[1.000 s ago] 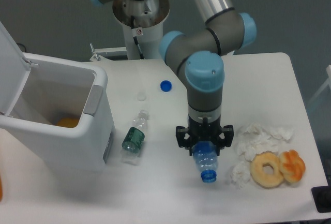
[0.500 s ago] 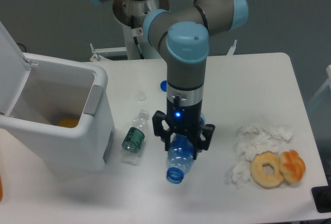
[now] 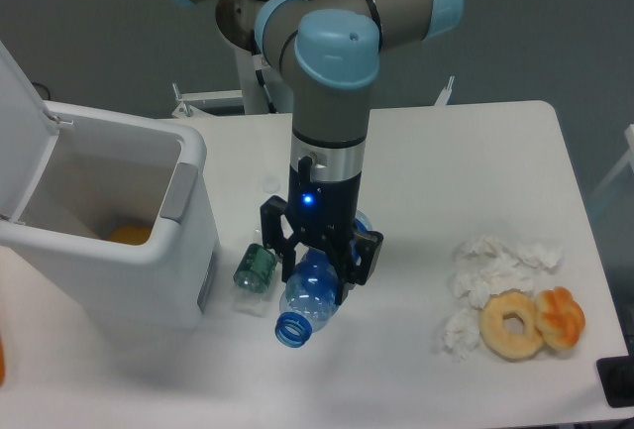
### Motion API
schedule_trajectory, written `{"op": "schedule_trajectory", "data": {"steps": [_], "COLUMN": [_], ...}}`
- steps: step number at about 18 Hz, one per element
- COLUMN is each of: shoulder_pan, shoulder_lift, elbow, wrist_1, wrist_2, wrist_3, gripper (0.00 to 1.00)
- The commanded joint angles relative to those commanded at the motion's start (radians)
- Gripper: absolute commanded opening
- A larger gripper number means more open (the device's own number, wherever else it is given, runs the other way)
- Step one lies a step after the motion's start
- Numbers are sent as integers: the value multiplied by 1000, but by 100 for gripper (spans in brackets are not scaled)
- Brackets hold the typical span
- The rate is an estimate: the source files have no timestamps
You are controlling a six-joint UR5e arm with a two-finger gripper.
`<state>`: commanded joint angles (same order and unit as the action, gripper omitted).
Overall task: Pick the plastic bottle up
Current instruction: 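Lift the held bottle and swing it toward the trash bin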
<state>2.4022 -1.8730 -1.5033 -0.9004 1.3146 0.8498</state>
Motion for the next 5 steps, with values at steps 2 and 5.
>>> {"op": "schedule_trajectory", "data": {"steps": [2,5], "shoulder_pan": [0,0], "shoulder_lift": [-2,-2], "elbow": [-2,0], "wrist_1": [2,2], "wrist_2": [2,0], "wrist_3": [-3,-6], "gripper": [74,74]}}
